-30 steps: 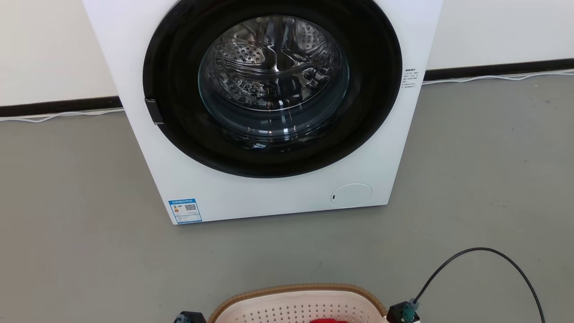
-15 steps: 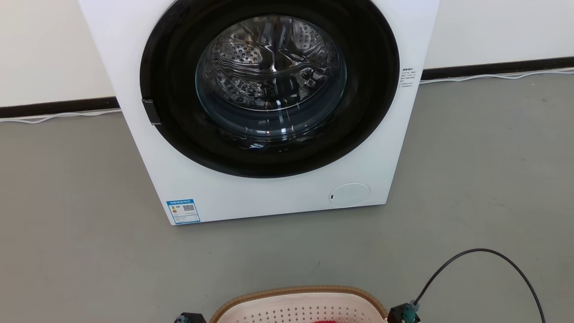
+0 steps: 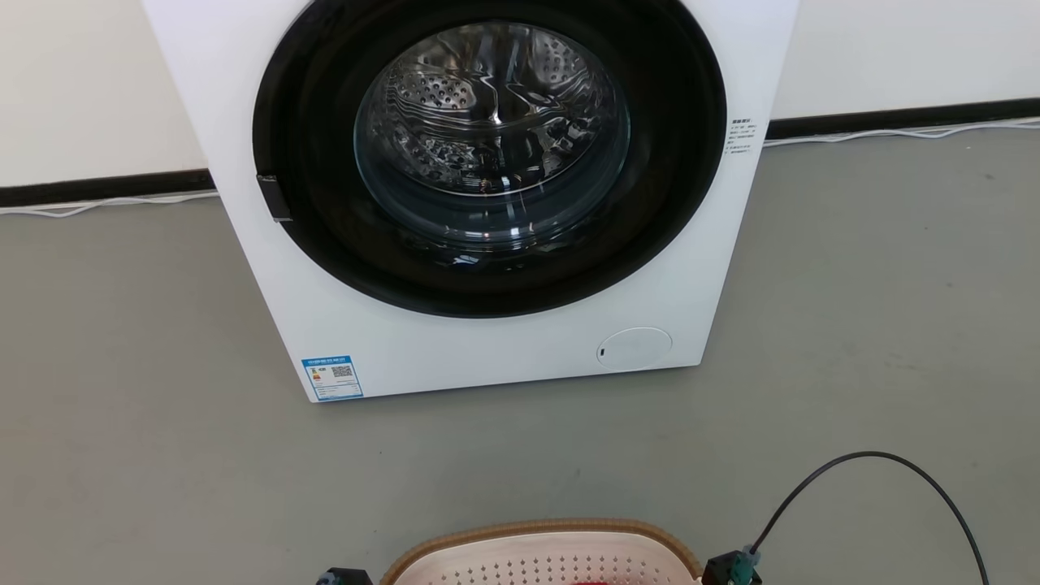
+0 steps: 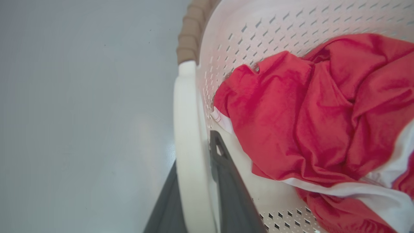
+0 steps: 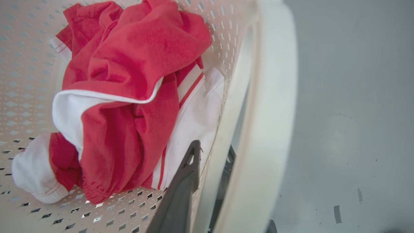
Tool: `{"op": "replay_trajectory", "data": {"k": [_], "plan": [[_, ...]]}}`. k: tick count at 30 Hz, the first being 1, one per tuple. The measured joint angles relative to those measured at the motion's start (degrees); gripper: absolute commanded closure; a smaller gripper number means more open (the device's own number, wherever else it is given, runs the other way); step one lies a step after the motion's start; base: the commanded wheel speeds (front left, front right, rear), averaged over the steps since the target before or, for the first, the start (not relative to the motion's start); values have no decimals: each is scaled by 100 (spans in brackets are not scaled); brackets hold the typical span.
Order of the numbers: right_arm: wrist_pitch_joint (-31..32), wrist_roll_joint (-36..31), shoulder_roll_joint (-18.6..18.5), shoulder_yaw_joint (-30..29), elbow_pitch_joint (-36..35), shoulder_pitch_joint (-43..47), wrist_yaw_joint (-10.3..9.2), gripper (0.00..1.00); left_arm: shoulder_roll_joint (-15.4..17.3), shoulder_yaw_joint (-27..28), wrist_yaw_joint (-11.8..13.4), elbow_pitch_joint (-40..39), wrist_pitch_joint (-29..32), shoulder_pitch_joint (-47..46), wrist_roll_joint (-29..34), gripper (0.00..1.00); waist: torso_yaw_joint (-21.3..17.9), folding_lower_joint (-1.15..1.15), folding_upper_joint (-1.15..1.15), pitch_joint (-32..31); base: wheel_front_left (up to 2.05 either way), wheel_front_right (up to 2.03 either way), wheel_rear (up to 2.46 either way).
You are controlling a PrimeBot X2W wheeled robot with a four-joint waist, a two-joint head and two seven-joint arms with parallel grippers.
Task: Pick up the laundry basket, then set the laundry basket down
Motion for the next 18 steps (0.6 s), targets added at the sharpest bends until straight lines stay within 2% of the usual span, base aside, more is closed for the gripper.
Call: {"op": "replay_trajectory", "data": {"k": [11,18], "plan": [[-191,52,3,29,42,-56,0,100,0,-63,44,-1,-33,-135,-137,100,108,0,0,232,0,0,0],[-463,66,-1,-59,120,-623,0,100,3,-47,123,-9,-169,-712,-240,100,151,0,0,731,0,0,0]]}}
